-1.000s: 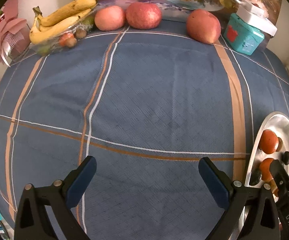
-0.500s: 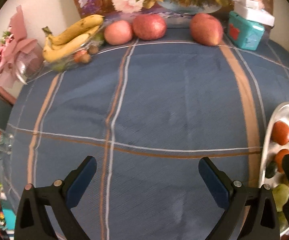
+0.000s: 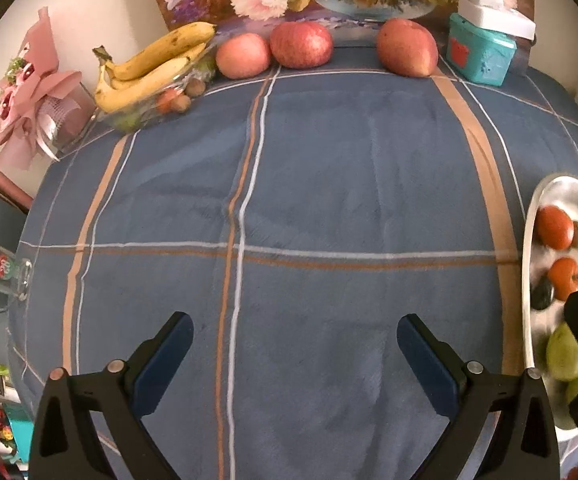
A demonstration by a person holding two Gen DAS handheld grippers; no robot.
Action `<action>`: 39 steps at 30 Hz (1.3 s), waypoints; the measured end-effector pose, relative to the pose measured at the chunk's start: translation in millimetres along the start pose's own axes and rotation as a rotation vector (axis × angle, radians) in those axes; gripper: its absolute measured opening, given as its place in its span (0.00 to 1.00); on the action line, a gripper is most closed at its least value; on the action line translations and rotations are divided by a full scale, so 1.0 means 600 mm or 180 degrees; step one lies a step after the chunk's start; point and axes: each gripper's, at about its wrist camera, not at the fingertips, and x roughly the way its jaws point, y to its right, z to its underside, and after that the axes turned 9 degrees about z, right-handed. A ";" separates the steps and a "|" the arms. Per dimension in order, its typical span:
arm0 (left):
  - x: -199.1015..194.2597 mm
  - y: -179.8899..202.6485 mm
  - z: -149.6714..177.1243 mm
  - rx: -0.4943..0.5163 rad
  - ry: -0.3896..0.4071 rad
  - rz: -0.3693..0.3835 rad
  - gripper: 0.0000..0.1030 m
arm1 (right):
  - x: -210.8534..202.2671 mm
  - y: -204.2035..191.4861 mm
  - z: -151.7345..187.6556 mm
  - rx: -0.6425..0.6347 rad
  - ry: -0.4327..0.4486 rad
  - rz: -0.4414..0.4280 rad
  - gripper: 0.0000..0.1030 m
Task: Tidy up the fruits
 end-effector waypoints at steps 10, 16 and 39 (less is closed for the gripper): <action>-0.054 -0.028 0.043 -0.0084 0.0055 0.0106 1.00 | -0.047 0.022 0.040 0.0080 -0.0027 -0.0034 0.92; -0.082 -0.037 0.066 -0.0092 0.0056 0.0134 1.00 | -0.074 0.022 0.055 0.0007 0.0014 -0.0021 0.92; -0.126 -0.082 0.110 -0.0289 0.0122 0.0253 1.00 | -0.125 0.017 0.076 -0.0070 0.0169 -0.0091 0.92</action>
